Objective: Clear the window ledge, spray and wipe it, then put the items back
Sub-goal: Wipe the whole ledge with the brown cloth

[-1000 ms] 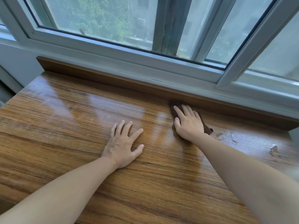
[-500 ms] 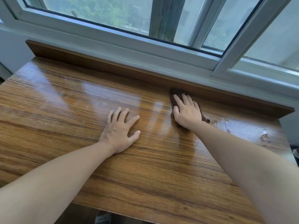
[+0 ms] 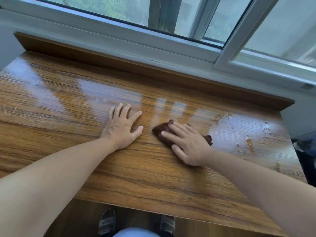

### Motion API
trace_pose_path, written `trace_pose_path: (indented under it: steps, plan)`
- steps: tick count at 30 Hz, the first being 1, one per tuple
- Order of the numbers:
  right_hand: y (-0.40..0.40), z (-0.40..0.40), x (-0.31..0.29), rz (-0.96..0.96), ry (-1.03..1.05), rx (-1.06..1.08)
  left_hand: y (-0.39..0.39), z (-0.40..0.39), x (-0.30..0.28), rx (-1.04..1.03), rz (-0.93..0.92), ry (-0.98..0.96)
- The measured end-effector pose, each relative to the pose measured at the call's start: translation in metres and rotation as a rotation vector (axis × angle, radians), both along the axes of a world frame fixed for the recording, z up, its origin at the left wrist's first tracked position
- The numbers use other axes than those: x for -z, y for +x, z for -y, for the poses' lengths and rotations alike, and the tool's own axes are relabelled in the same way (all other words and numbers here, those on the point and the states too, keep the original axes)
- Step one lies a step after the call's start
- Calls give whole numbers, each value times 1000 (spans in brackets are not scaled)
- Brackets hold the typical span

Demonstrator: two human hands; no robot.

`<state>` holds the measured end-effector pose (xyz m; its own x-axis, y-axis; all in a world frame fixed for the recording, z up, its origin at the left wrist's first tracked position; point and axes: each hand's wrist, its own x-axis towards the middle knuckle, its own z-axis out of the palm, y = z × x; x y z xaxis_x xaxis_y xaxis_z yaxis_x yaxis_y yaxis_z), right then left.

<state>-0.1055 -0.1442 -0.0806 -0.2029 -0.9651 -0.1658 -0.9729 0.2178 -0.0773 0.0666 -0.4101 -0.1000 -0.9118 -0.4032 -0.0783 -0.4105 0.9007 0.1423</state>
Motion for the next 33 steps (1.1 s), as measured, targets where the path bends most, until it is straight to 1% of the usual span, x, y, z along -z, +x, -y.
trace_pose_path:
  steps: [3, 4, 6, 7, 9, 13, 15, 17, 19, 21, 26, 28, 30, 33]
  plan:
    - [-22, 37, 5, -24, -76, 332, 1, 0, 1, 3, -4, 3]
    - [-23, 48, 7, -37, -86, 404, 2, 0, 1, 0, -5, 2]
    - [-18, 59, 10, -48, -83, 460, 2, 1, 1, -5, -3, 2]
    - [-13, 59, 10, -44, -83, 450, 3, 2, 1, -1, -3, 2]
    - [5, 47, 7, -35, -89, 365, 3, 1, 0, 8, -5, 0]
    - [69, 0, -2, -6, -54, 107, 0, -3, 2, 1, -21, -12]
    - [101, -28, -8, 32, 1, -41, 1, -4, 4, -8, -35, -21]
    - [116, -48, -10, 37, 53, -178, 2, -3, 5, -9, -46, -20]
    - [112, -51, -11, 63, 56, -245, 2, -2, 5, -10, -50, -14]
    - [96, -40, -8, 72, 42, -201, 2, -1, 6, -12, -52, -10]
    - [65, 2, 0, -18, -55, 253, 1, -1, 6, 6, -60, -12]
    - [75, 11, 5, -50, -99, 356, 2, 0, 6, 0, -63, -17]
    - [95, 8, 4, -47, -107, 330, 3, 0, 7, -1, -64, -10]
    - [127, -21, -2, 9, -61, 137, 3, -1, 8, 4, -72, -4]
